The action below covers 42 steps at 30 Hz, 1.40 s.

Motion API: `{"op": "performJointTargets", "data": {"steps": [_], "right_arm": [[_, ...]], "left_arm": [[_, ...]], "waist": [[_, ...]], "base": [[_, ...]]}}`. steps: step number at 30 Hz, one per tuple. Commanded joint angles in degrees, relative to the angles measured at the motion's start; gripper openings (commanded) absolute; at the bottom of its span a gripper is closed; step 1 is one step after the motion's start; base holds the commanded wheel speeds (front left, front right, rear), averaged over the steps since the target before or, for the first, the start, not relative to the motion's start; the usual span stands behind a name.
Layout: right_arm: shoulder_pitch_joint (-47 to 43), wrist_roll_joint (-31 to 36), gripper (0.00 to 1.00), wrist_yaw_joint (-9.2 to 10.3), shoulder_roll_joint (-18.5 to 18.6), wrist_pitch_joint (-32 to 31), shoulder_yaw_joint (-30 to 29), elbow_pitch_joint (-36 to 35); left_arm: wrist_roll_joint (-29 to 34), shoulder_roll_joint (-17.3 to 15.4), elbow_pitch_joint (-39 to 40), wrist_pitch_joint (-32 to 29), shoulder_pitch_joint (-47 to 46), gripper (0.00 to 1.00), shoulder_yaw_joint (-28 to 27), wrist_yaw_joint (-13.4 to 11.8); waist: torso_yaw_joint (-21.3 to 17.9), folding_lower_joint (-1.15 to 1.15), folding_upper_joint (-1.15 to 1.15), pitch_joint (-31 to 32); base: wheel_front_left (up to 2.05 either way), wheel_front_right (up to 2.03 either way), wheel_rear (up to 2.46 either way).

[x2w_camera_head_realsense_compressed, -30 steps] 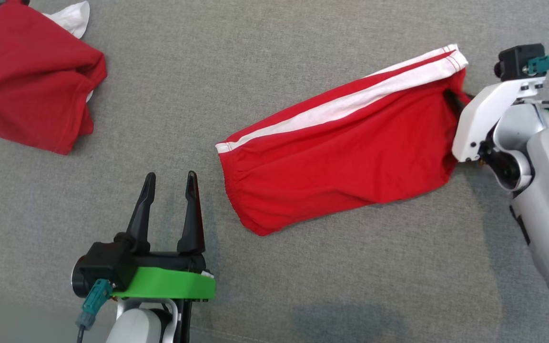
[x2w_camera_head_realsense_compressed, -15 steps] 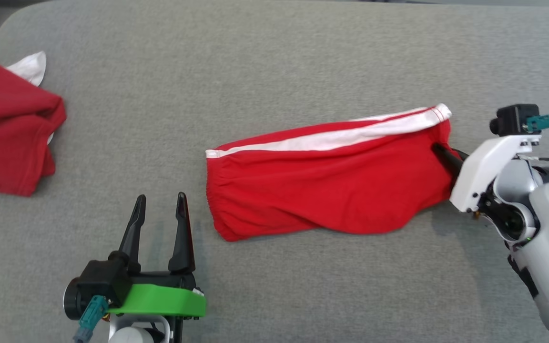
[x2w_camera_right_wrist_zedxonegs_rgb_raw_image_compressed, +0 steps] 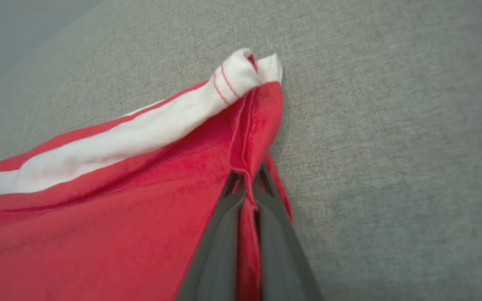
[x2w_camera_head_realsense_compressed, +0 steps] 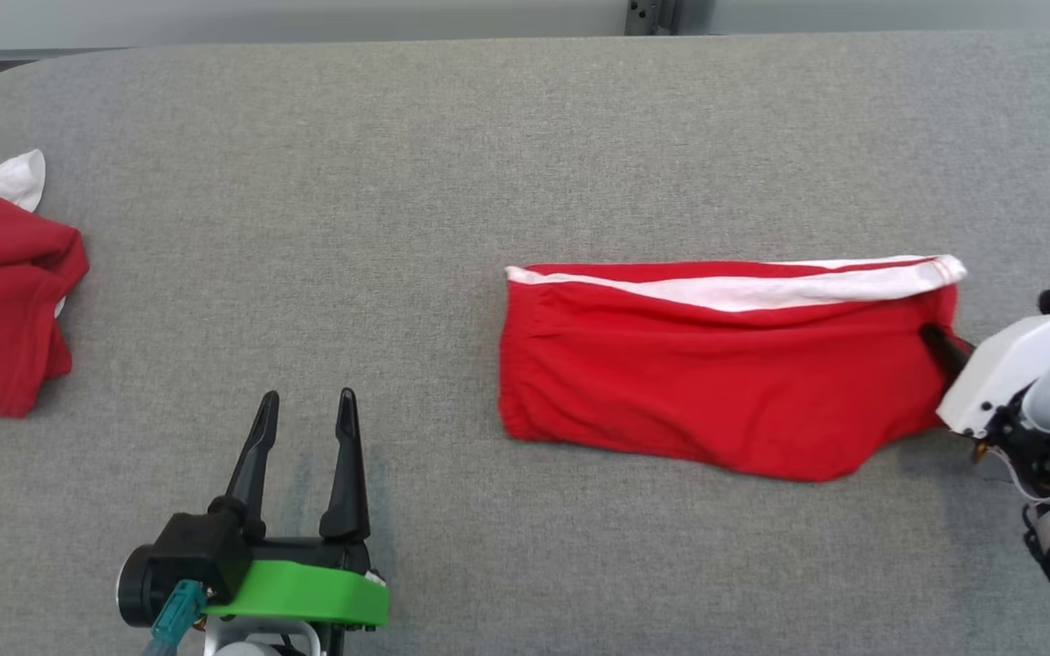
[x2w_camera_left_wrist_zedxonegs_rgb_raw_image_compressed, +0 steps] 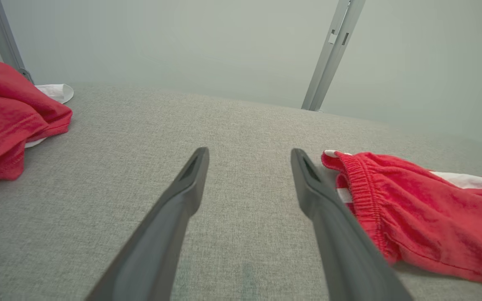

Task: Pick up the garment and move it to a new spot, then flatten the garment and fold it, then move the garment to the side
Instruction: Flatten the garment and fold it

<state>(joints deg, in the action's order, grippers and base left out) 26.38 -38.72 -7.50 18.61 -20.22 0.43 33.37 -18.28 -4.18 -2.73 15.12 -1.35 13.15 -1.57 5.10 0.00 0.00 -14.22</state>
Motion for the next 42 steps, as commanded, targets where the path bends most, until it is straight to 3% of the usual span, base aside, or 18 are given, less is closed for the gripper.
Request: {"op": "performJointTargets", "data": {"steps": [1, 7, 9, 12, 18, 25, 34, 42], "right_arm": [[0.81, 0.56, 0.0, 0.03, 1.22, 0.41, -1.39, 1.35], [2.93, 2.82, 0.0, 0.03, 5.57, 1.17, -7.85, 5.66], [3.31, 2.65, 0.0, 0.01, 6.21, 0.3, -9.32, 2.04], [1.84, 2.24, 0.0, 0.01, 3.89, -1.02, -7.0, -4.16], [-2.35, 2.81, 0.0, 0.01, -4.98, -4.99, 1.44, -17.98], [-3.74, 7.22, 0.0, 0.0, -13.46, -3.79, 5.49, -20.7], [-3.4, 9.95, 0.0, 0.0, -15.51, -2.28, 7.64, -19.84], [-0.48, 10.38, 0.0, 0.0, -15.64, -0.54, 12.69, -13.21]], "left_arm": [[0.28, -0.18, 0.05, 0.04, 0.85, 1.0, 0.13, 0.23], [0.29, -0.28, -0.55, 0.04, 1.46, 1.0, 0.76, 0.84], [-0.3, 0.06, -0.55, 0.04, 2.35, 1.0, 0.86, 0.86], [-0.6, 0.32, -0.3, 0.04, 2.83, 1.0, 0.74, 0.61], [-0.53, 0.58, -0.18, 0.04, 2.56, 1.0, 1.0, 0.59], [-0.32, 0.78, -1.0, 0.04, 0.89, 1.0, 1.57, 1.11], [-0.69, 1.01, -1.61, 0.04, 1.87, 1.0, 1.23, 0.99], [-0.52, 1.12, -2.01, 0.04, 0.88, 1.0, 1.75, 1.29]], "waist": [[0.29, 0.0, 0.0, 0.03], [1.17, 0.0, 0.0, 1.23], [1.56, 0.0, 0.0, 2.3], [1.42, 0.0, 0.0, 2.43], [1.22, 0.0, 0.0, 1.7], [3.0, 0.0, 0.0, 1.06], [4.79, 0.0, 0.0, 1.55], [4.23, 0.0, 0.0, 1.24]], "base": [[0.0, 0.0, 0.0], [0.0, 0.0, 0.0], [0.0, 0.0, 0.0], [0.0, 0.0, 0.0], [0.0, 0.0, 0.0], [0.0, 0.0, 0.0], [0.0, 0.0, 0.0], [0.0, 0.0, 0.0]]}}
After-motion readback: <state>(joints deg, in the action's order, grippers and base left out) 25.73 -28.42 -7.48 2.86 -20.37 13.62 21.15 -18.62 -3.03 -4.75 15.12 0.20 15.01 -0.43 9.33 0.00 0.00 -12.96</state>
